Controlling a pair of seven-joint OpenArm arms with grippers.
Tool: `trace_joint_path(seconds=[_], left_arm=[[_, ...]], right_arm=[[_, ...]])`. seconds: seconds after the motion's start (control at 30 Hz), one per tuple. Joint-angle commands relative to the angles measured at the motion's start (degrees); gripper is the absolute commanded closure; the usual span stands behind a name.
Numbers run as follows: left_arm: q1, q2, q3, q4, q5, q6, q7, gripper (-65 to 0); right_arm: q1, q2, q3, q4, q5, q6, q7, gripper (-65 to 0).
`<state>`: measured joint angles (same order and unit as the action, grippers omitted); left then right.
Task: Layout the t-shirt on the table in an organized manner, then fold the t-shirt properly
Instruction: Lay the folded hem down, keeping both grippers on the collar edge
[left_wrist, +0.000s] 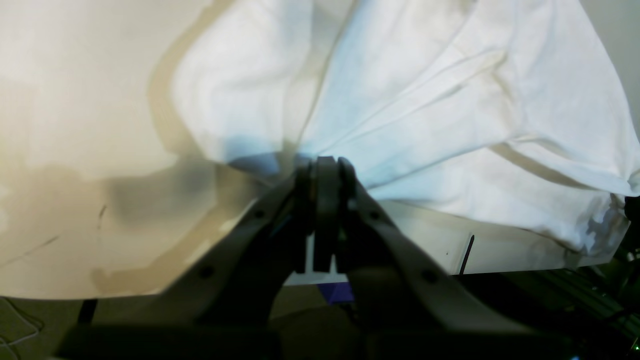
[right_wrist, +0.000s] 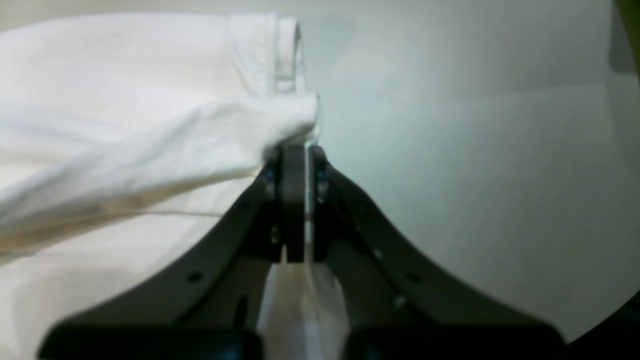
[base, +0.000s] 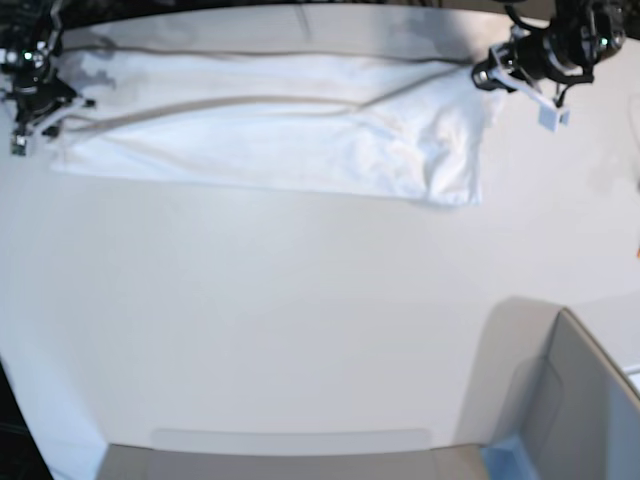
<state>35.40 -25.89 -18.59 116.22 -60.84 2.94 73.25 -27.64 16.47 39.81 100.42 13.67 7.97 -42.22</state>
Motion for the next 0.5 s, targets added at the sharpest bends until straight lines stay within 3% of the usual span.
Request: trace_joint_path(seconds=[0.0, 0.47], left_arm=[[0.25, -0.44, -0.36, 0.74, -0.48, -0.08, 0.20, 0.0], [0.34, 1.67, -0.36, 0.30, -0.39, -0.08, 0.28, -0.1]], right_arm=[[-0.80, 0.81, 0.58, 2.04, 0.09, -0.10, 1.21, 0.0], [-5.11, -0.78, 0.58, 7.49, -0.26, -0.10, 0.94, 0.0]])
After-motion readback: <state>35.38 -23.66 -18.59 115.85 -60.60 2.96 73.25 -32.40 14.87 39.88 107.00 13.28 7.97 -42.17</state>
